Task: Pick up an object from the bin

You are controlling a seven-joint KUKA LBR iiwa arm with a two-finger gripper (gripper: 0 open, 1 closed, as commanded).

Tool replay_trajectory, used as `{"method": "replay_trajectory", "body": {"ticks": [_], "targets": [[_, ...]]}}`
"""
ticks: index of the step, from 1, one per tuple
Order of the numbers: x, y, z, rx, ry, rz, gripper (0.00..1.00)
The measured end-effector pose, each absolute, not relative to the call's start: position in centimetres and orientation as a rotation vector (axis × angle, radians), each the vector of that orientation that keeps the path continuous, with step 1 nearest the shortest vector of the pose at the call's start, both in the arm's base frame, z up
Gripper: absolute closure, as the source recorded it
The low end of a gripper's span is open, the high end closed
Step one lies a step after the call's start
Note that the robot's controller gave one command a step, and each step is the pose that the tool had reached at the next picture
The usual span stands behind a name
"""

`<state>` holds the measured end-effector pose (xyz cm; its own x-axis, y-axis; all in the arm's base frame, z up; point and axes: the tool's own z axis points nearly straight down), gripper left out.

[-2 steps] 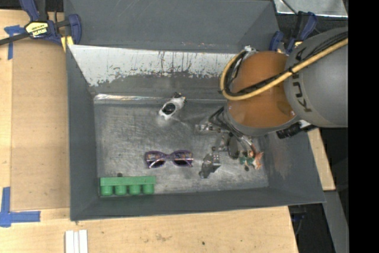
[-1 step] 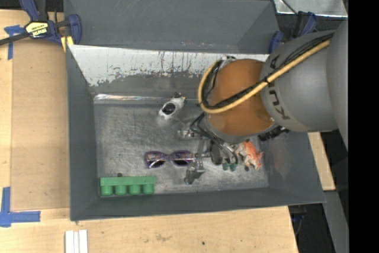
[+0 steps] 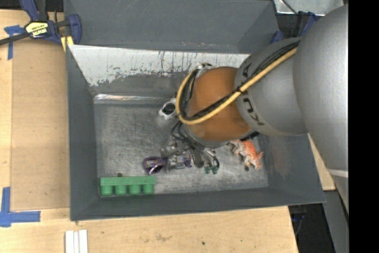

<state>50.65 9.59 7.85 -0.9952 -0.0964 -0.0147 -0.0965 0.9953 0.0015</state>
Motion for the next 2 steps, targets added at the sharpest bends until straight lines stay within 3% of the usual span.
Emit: {"method": "replay_trajectory", "body": {"ticks": [1,2], "targets": [[50.6,9.6,7.8,-0.151,3.123,0.004,1.0],[49.3,8.8,20.6,-0.171,3.135,0.0,1.0]]}}
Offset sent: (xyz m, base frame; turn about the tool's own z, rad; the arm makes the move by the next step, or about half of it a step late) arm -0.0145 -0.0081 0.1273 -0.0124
